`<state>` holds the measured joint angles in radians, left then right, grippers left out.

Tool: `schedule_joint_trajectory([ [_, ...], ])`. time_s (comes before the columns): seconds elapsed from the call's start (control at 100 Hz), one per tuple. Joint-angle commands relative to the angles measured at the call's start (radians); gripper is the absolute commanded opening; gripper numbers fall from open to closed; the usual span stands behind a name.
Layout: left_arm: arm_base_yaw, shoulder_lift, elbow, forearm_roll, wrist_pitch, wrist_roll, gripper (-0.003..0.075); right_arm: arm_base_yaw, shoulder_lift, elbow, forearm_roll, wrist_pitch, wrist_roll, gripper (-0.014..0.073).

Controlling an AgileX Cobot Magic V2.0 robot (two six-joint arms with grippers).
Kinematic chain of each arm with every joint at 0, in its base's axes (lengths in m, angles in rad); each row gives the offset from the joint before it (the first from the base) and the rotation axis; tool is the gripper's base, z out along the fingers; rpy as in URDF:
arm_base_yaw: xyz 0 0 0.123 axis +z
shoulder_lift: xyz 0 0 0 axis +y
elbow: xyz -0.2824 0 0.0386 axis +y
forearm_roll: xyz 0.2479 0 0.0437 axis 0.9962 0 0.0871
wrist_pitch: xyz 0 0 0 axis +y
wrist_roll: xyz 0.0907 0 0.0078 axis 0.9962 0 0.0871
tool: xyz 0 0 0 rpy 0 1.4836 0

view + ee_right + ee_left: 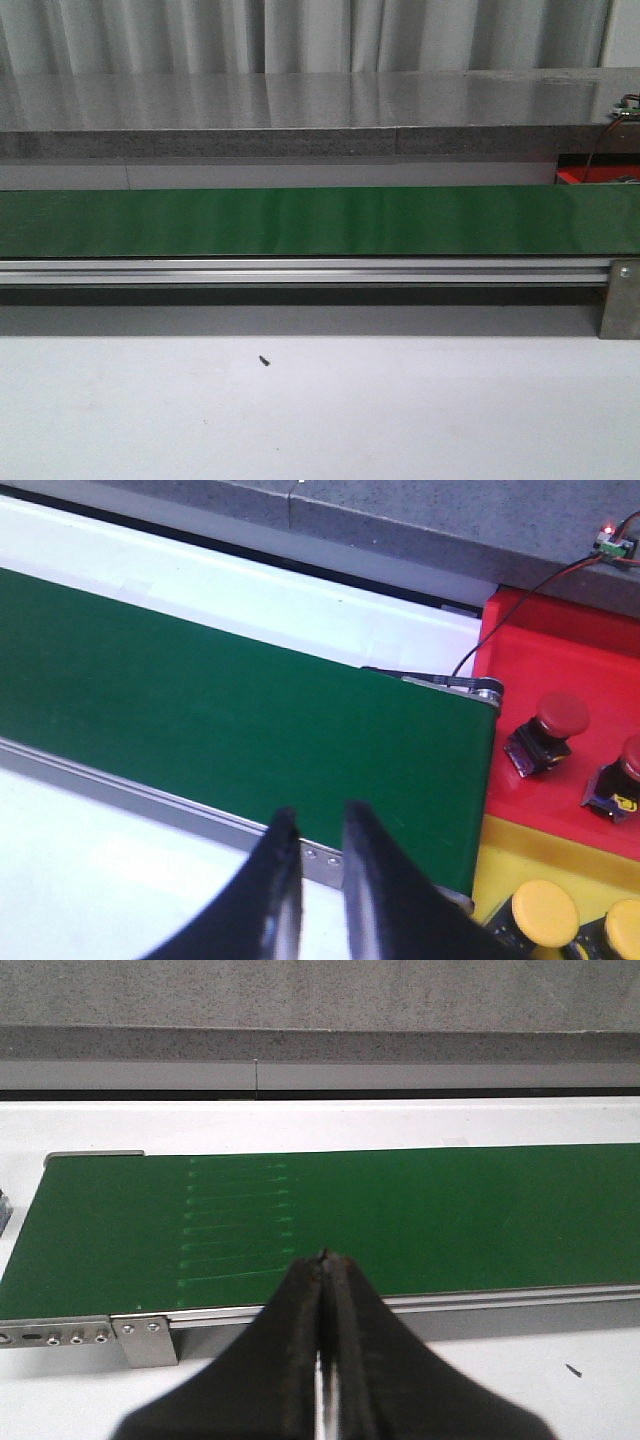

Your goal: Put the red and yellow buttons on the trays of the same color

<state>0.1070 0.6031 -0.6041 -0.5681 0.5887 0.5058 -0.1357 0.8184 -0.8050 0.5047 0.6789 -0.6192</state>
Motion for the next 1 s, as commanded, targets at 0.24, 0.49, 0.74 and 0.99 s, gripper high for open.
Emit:
schedule_joint_trajectory([
  [0.24,-0.007,0.004,-0.025,-0.023,-0.055,0.003,-0.0005,-0.004,-0.014,-0.03,0.017,0.001,0.002,-0.0069],
  [0.49,-0.007,0.004,-0.025,0.015,-0.06,0.003,0.044,-0.004,-0.014,-0.03,0.018,0.021,0.002,-0.0069],
  [0.74,-0.007,0.004,-0.027,0.015,-0.093,0.0,0.062,-0.004,-0.014,-0.03,0.018,0.02,0.002,-0.0069],
  [0.99,0.082,0.095,-0.123,0.078,-0.128,-0.115,0.062,-0.004,-0.014,-0.03,0.018,0.02,0.002,-0.0069],
])
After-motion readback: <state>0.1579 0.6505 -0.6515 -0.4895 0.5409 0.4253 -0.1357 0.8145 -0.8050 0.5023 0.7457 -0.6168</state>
